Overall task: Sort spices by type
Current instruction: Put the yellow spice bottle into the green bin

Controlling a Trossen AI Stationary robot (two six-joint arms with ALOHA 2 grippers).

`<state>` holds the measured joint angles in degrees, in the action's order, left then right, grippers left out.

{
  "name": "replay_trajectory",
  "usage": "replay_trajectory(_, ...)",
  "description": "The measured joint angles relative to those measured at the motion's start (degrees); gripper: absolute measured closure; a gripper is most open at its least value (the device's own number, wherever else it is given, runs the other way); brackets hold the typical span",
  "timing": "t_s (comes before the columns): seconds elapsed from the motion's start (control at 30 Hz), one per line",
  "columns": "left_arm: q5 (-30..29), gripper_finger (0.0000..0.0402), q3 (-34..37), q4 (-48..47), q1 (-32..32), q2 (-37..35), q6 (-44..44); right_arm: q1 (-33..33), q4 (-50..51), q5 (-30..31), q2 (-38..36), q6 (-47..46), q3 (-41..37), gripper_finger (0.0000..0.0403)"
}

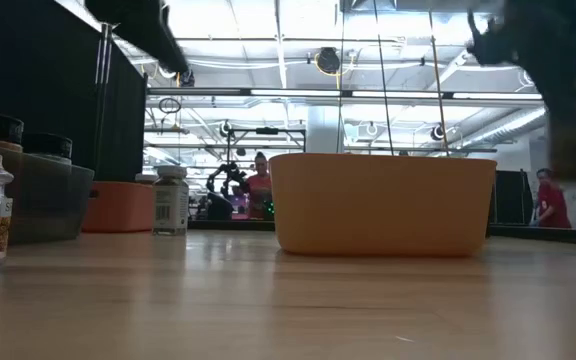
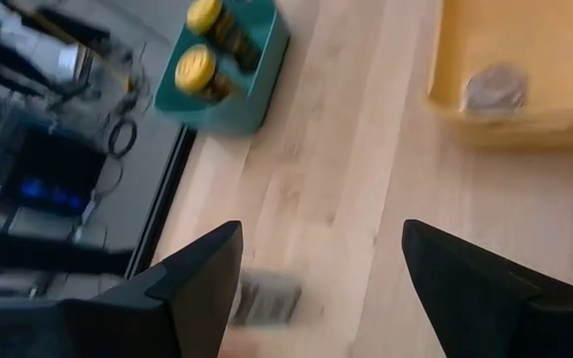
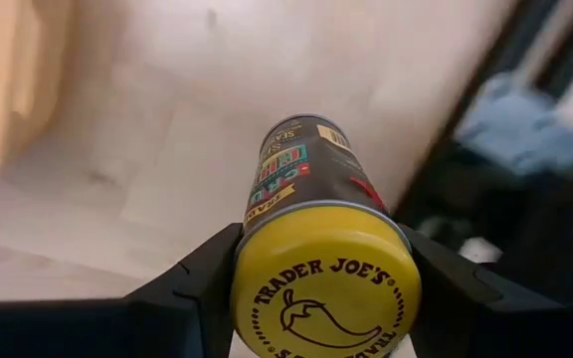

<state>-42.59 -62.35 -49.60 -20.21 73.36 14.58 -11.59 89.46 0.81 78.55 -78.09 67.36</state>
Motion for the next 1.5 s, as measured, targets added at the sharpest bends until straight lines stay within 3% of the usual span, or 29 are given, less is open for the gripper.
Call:
replay_trajectory(0.23, -0.6, 0.0118, 0.0, 9.3, 0.5, 0.0, -9.4, 6.3, 0.2, 7.3, 1.1, 11.4, 14.6, 0.0205)
replay_trajectory(0.63, -14.9, 0.0118, 0.0, 7.0, 6.9, 0.0, -9.0, 21.0, -2.3, 9.5, 15.6, 49.7, 30.7, 0.0205)
replay_trajectory(0.87, -15.9, 0.0118, 0.0, 0.4, 8.7, 0.0, -6.5, 25.8, 0.4, 9.6, 24.7, 73.4, 41.2, 0.0205)
replay_trajectory(1.17, -16.1, 0.0118, 0.0, -14.1, 8.5, 0.0, 7.1, 33.1, 0.5, 9.7, 31.9, 82.5, 48.8, 0.0205)
replay_trajectory(1.5, -16.2, 0.0118, 0.0, -15.6, 8.5, 0.0, 7.6, 39.3, -1.5, 9.7, 35.2, 85.8, 49.6, 0.0205)
